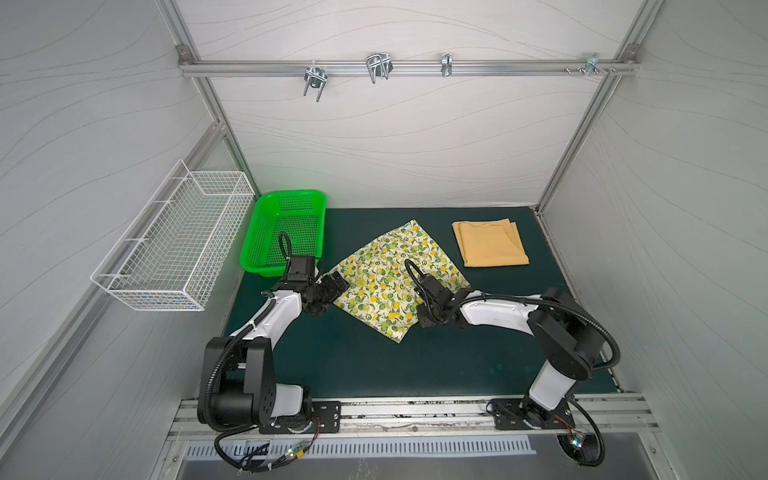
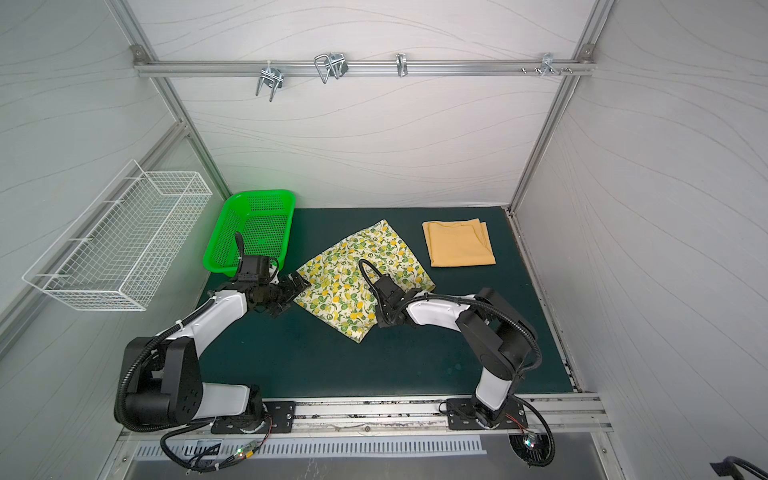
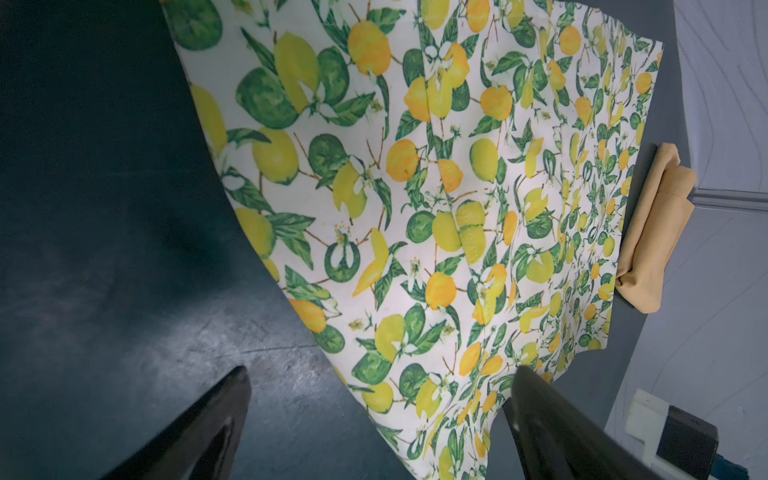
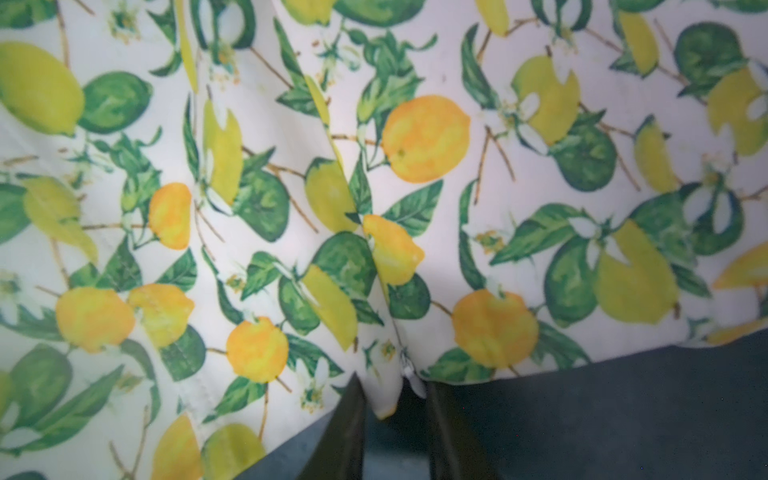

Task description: Fold and stack the skirts

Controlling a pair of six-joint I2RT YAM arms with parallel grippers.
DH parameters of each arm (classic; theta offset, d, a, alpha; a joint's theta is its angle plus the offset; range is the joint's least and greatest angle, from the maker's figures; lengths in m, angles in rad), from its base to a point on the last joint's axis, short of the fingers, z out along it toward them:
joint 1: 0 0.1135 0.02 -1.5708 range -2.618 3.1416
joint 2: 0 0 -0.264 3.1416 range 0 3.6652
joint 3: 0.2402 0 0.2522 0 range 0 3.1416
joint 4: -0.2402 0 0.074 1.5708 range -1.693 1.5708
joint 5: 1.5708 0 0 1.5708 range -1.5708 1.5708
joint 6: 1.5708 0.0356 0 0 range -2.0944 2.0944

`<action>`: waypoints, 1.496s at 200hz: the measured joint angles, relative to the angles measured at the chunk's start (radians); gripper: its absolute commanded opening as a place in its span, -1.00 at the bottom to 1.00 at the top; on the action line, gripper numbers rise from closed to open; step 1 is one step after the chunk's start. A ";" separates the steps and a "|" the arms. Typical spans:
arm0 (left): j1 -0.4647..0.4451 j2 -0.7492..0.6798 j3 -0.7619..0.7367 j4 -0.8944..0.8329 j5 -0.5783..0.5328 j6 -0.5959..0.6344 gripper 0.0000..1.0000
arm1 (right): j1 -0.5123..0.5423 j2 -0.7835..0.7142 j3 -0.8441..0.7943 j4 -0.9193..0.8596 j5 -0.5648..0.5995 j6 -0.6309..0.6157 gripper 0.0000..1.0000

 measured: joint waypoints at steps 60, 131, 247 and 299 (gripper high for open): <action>0.002 0.002 0.000 0.000 0.001 0.001 0.96 | 0.000 -0.007 0.014 -0.014 0.005 -0.006 -0.82; 0.005 0.002 0.000 0.000 0.007 0.004 0.96 | -0.041 -0.043 0.101 -0.055 0.029 -0.067 -0.85; 0.011 0.002 0.000 0.000 0.006 0.004 0.97 | -0.163 -0.018 0.164 -0.071 -0.031 -0.142 0.29; 0.013 0.002 0.000 -0.001 0.006 0.004 0.96 | -0.085 -0.013 0.150 -0.047 -0.081 -0.158 0.41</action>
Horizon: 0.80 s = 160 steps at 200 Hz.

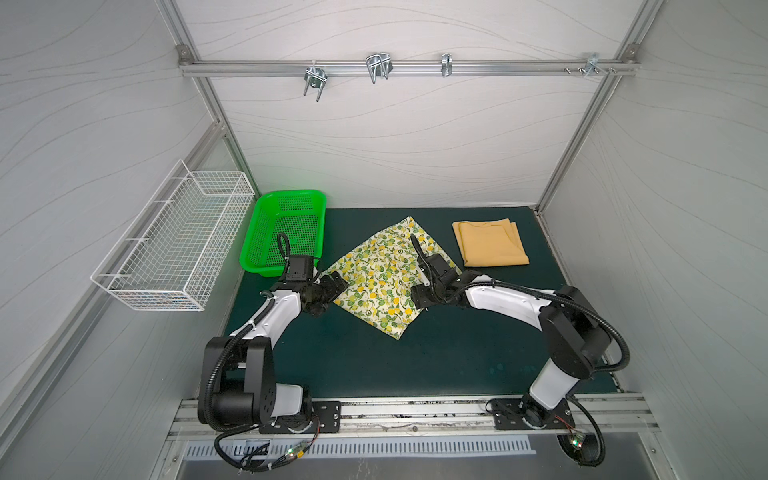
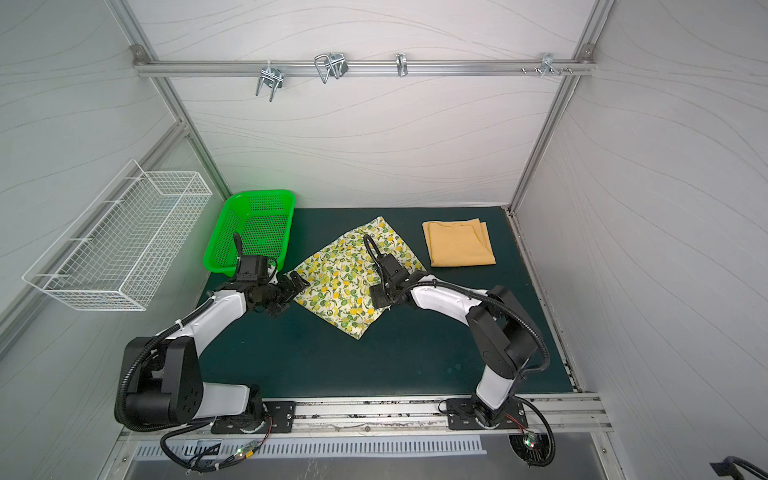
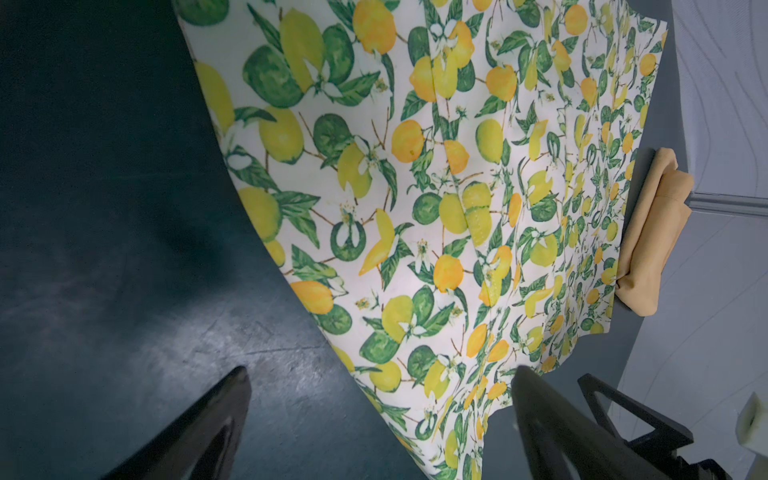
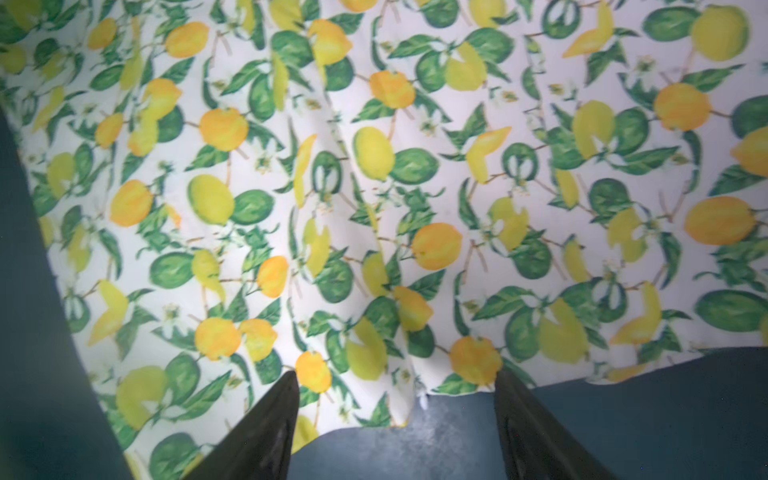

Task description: Fold and stack the skirts

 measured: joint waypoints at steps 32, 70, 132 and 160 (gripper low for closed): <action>0.000 0.000 0.000 -0.001 0.000 0.000 0.96 | 0.013 0.060 0.002 0.020 -0.026 -0.010 0.00; 0.000 0.000 0.000 -0.001 0.000 0.000 0.96 | 0.013 0.121 0.006 0.024 -0.045 -0.008 -0.12; 0.001 0.000 0.000 -0.002 0.000 0.001 0.97 | 0.013 0.134 0.024 0.032 -0.044 -0.021 -0.79; 0.002 0.000 0.000 -0.002 0.000 0.001 0.96 | 0.011 0.133 0.039 0.020 -0.036 -0.029 -0.88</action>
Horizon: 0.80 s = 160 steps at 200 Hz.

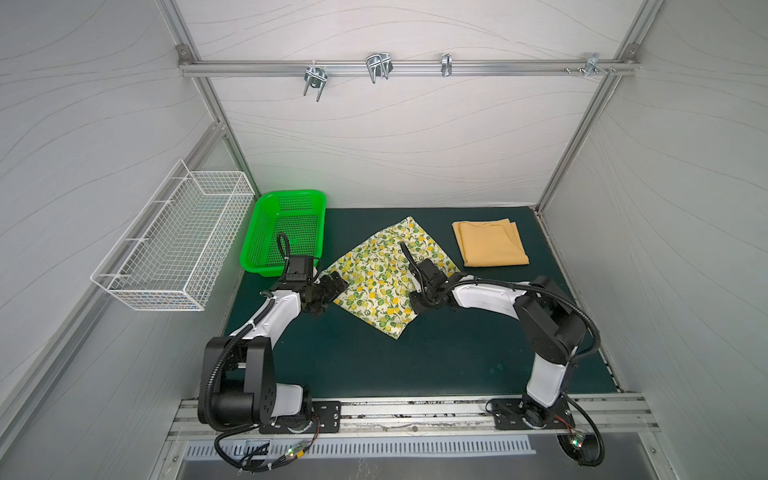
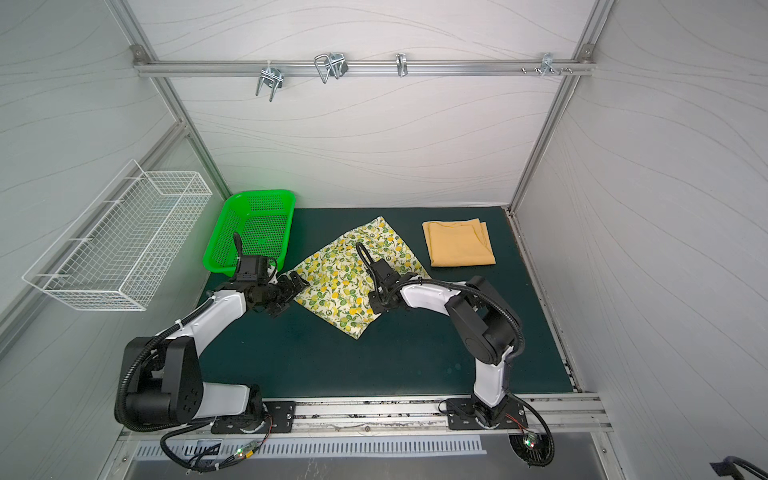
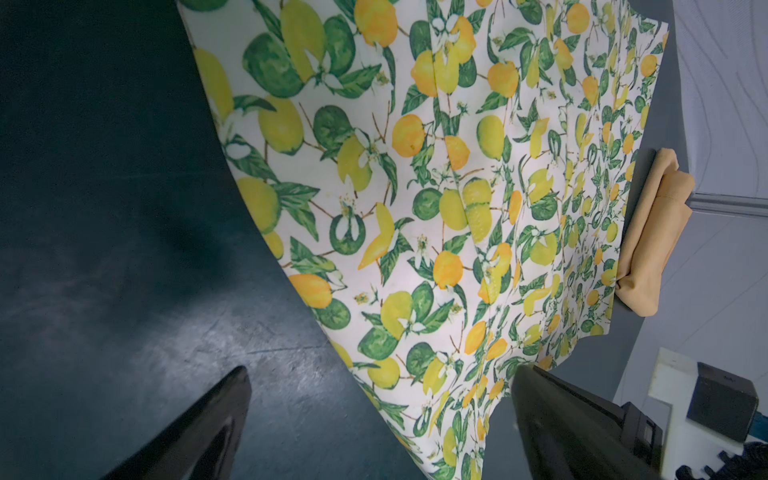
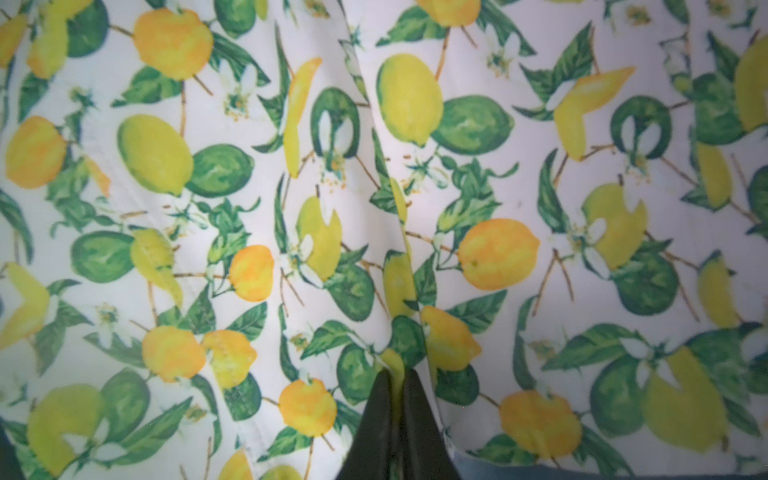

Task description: Fold and stack the skirts

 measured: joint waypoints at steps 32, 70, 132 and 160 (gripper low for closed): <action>0.003 0.000 0.000 0.000 0.000 0.000 0.96 | -0.014 -0.012 0.015 -0.005 0.006 -0.019 -0.95; 0.005 0.000 0.000 0.000 0.000 0.000 0.97 | -0.051 -0.036 0.030 -0.019 0.017 -0.039 -0.95; 0.005 0.004 0.000 0.002 -0.003 -0.001 0.96 | -0.106 -0.024 0.100 -0.053 0.028 -0.069 -0.94; 0.005 0.007 -0.002 0.004 -0.016 -0.006 0.96 | -0.118 0.021 0.132 -0.053 0.038 -0.076 -0.78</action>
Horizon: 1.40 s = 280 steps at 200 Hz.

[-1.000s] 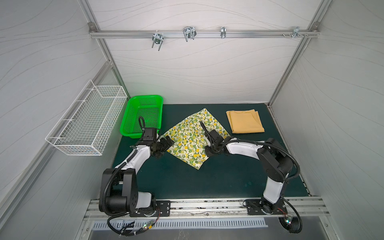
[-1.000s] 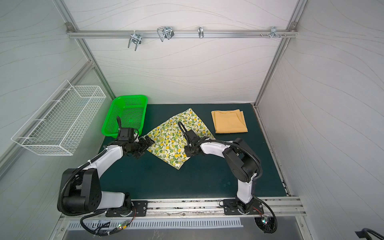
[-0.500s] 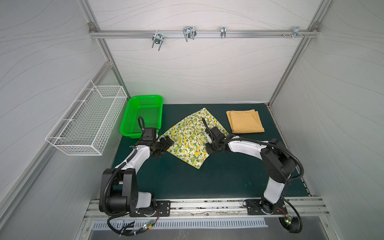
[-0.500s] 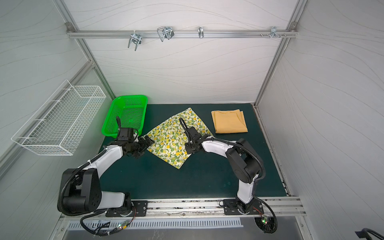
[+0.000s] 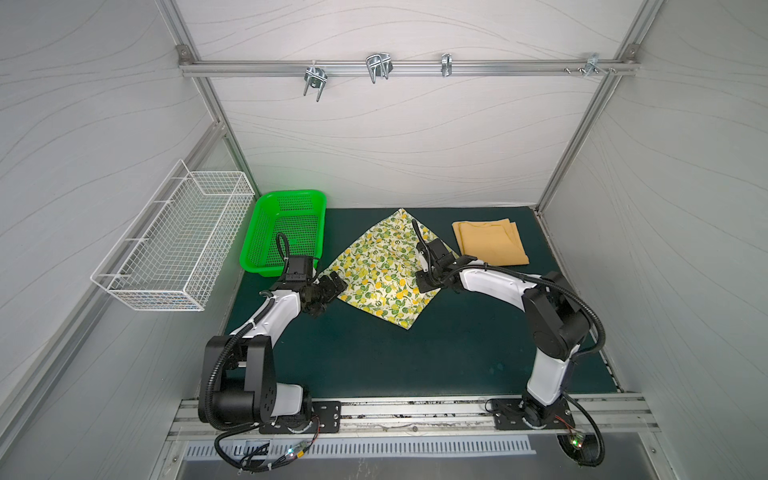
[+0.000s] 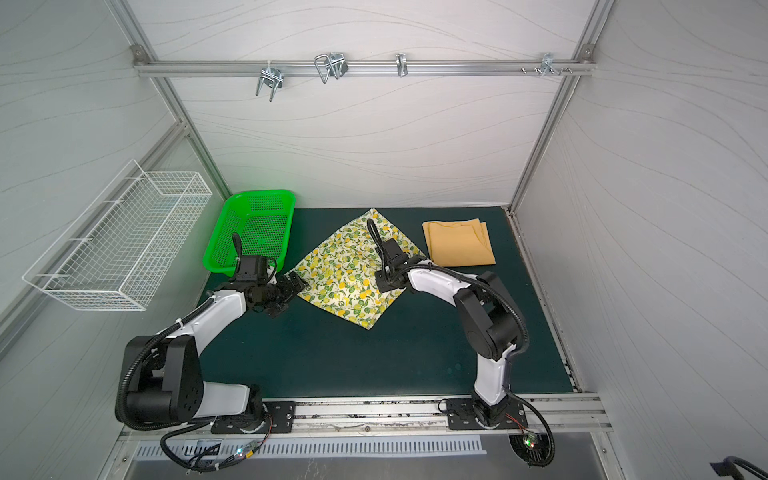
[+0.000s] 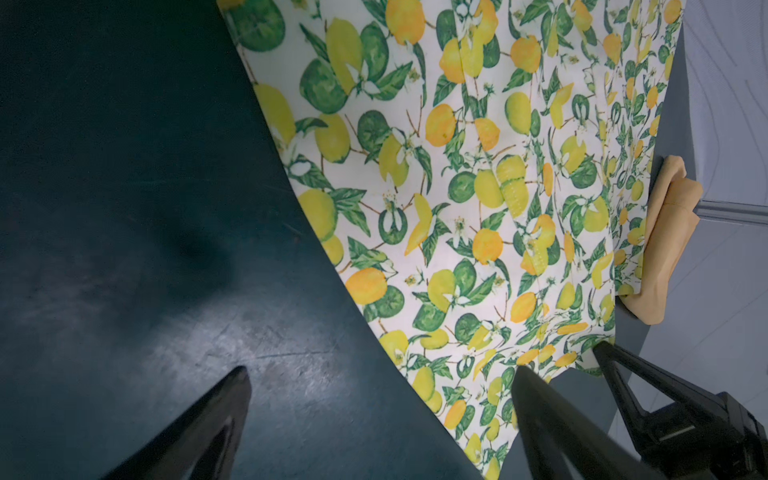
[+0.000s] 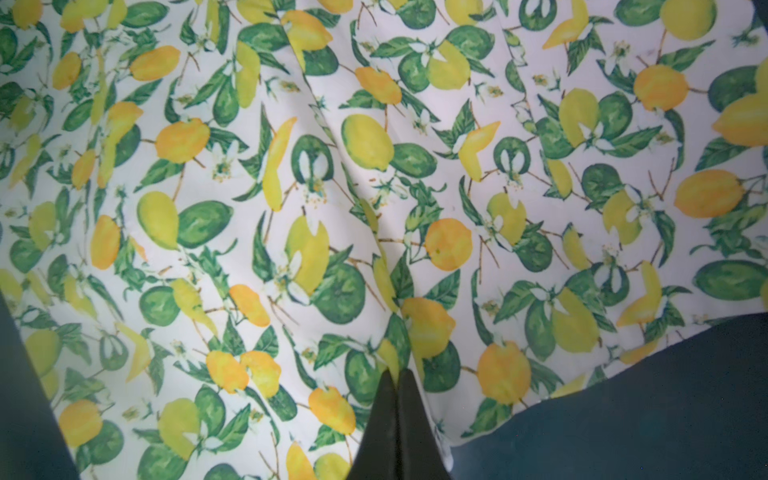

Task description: Fold and stack the skirts

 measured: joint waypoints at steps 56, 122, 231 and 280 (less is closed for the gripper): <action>0.000 0.006 0.000 0.006 -0.043 -0.007 0.96 | -0.004 -0.058 -0.092 -0.010 -0.005 0.016 0.45; 0.006 0.080 0.038 0.005 -0.147 -0.030 0.94 | 0.171 -0.298 -0.153 0.002 -0.016 0.018 0.99; 0.021 0.098 0.048 0.041 -0.129 -0.051 0.95 | 0.399 -0.132 -0.220 0.086 -0.026 -0.076 0.70; 0.029 0.093 0.048 0.041 -0.121 -0.050 0.95 | 0.406 -0.041 -0.188 0.080 0.014 -0.095 0.56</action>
